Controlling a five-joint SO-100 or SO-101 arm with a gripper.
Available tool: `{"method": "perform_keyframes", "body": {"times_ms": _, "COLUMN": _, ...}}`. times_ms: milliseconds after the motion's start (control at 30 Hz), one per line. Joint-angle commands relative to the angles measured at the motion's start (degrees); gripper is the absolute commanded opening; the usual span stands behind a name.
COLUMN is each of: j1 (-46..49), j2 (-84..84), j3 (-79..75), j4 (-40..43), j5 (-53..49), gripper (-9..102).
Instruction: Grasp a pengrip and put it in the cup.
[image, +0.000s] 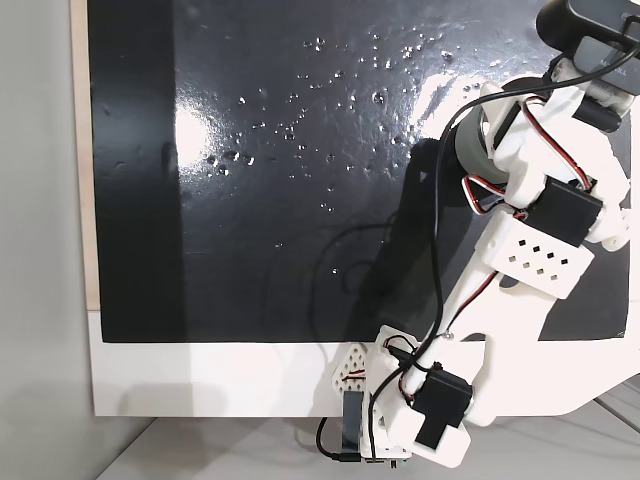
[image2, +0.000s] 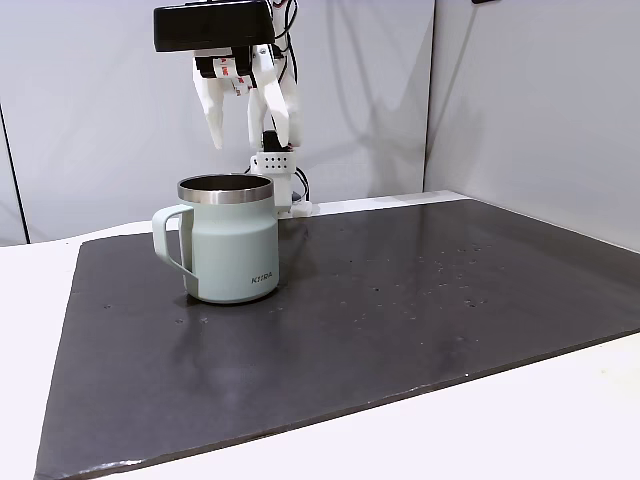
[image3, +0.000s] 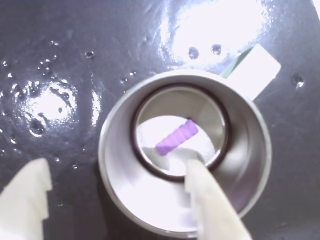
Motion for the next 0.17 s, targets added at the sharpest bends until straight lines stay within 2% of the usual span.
{"method": "perform_keyframes", "body": {"times_ms": 0, "j1": 0.0, "j2": 3.2, "j3": -0.5, "j4": -1.8, "j5": 0.4, "gripper": 33}}
{"method": "perform_keyframes", "body": {"times_ms": 133, "j1": 0.0, "j2": 3.5, "j3": 0.0, "j4": -1.8, "j5": 0.4, "gripper": 33}}
